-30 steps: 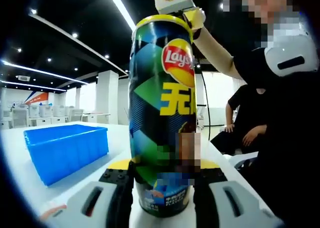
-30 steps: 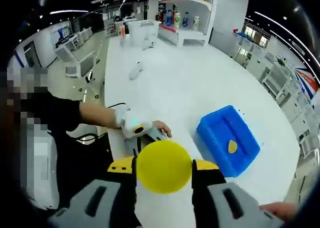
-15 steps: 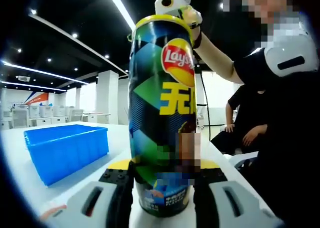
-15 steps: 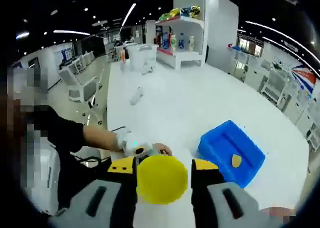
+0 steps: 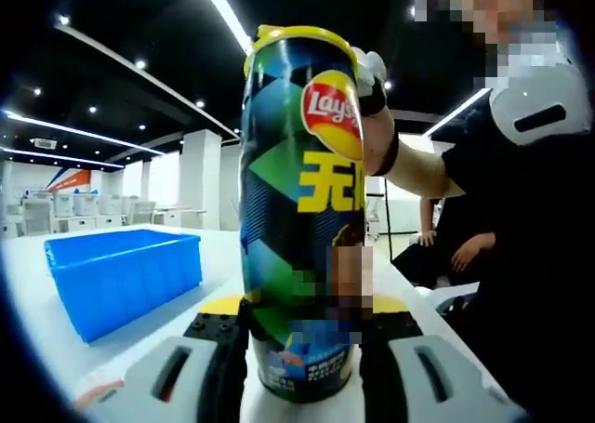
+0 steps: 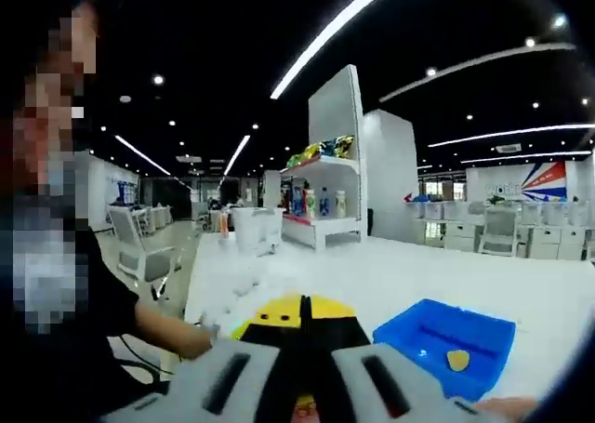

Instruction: Open the lid of the chip container on the table, take out the chips, place them into the box in front of the container, and close the lid

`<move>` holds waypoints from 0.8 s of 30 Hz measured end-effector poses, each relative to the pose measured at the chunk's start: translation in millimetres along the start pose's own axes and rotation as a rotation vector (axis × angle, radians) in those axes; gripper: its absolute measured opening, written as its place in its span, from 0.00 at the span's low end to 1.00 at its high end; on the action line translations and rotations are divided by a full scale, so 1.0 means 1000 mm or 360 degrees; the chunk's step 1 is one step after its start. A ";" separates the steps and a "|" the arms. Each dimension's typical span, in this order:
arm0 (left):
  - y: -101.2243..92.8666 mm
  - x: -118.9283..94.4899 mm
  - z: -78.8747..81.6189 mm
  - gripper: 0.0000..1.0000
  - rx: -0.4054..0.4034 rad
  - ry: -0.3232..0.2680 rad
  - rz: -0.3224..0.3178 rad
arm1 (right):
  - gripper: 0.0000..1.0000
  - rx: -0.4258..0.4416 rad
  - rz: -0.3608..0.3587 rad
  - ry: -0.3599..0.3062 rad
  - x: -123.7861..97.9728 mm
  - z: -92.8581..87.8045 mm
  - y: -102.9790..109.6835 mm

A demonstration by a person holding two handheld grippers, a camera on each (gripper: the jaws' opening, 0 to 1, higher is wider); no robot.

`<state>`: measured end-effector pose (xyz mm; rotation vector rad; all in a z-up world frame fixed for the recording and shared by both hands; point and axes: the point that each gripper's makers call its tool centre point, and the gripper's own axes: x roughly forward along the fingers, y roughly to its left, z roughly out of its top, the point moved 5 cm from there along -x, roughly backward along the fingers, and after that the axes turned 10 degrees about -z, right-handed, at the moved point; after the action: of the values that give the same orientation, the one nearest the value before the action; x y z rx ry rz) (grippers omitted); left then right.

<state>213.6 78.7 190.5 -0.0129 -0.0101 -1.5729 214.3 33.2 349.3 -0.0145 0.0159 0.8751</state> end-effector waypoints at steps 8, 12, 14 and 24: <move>0.000 0.001 -0.001 0.47 0.0008 0.0003 -0.0001 | 0.00 -0.0090 0.0032 0.0089 0.006 -0.002 0.006; 0.001 0.001 -0.001 0.47 0.0003 0.0004 0.0008 | 0.00 -0.0093 0.0058 0.0084 0.009 -0.002 0.005; 0.000 0.002 -0.002 0.47 0.0051 0.0019 0.0023 | 0.01 -0.0020 0.0101 0.0046 0.006 0.000 0.001; -0.002 -0.006 0.004 0.46 0.0008 -0.0004 0.0033 | 0.09 0.0405 -0.0062 -0.0285 -0.019 0.030 -0.044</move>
<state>211.4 85.2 194.3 -0.0110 -0.0160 -1.5519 235.6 -9.0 380.3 0.3008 -0.0405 0.8275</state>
